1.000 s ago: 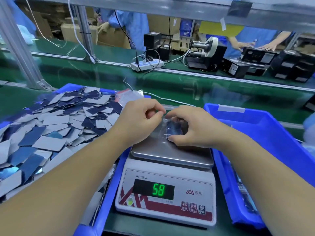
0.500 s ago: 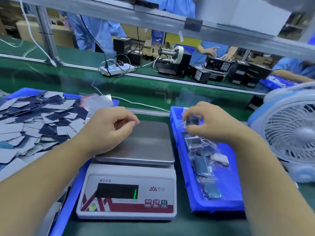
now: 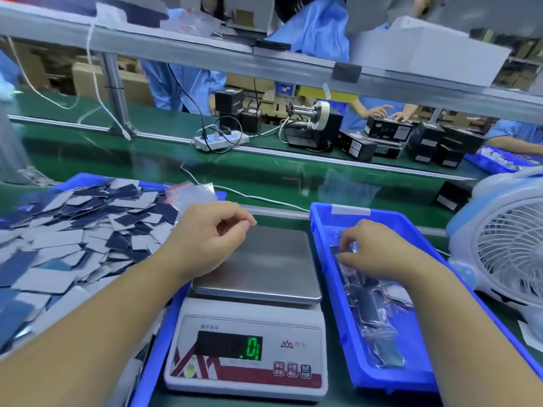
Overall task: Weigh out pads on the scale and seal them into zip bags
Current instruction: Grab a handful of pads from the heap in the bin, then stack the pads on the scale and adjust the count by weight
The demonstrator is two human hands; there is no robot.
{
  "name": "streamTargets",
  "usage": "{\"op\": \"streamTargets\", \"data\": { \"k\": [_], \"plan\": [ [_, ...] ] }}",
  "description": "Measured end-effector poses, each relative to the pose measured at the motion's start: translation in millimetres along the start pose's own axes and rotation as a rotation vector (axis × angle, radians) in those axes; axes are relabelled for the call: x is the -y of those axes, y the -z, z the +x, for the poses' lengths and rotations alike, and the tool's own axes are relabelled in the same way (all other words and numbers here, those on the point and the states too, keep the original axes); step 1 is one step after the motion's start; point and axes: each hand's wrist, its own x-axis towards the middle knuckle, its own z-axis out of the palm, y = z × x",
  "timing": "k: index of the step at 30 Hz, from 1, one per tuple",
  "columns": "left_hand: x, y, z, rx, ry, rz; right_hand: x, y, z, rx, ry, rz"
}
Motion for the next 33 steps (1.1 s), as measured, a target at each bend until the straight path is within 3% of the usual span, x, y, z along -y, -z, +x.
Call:
{"op": "streamTargets", "data": {
  "k": [7,10,13,15,17,22,26,33],
  "plan": [
    [-6,26,17,-0.123,0.226,-0.080,103,12,24,-0.123,0.442,0.008],
    [-1,56,27,0.066,0.361,0.047,134,-2,32,-0.202,0.597,0.080],
    [17,91,22,0.374,0.491,0.402,139,-22,33,-0.272,0.685,0.197],
    [33,110,13,0.469,0.538,0.630,133,-27,35,-0.302,0.659,0.308],
    [47,123,7,0.458,0.618,0.735,129,-27,38,-0.346,0.579,0.440],
    [62,120,4,0.449,0.695,0.748,134,-29,38,-0.346,0.539,0.553],
    [61,103,6,0.553,0.691,0.651,133,-28,34,-0.315,0.554,0.580],
    [58,89,7,0.733,0.639,0.867,129,-22,32,-0.339,0.547,0.583]
  ]
}}
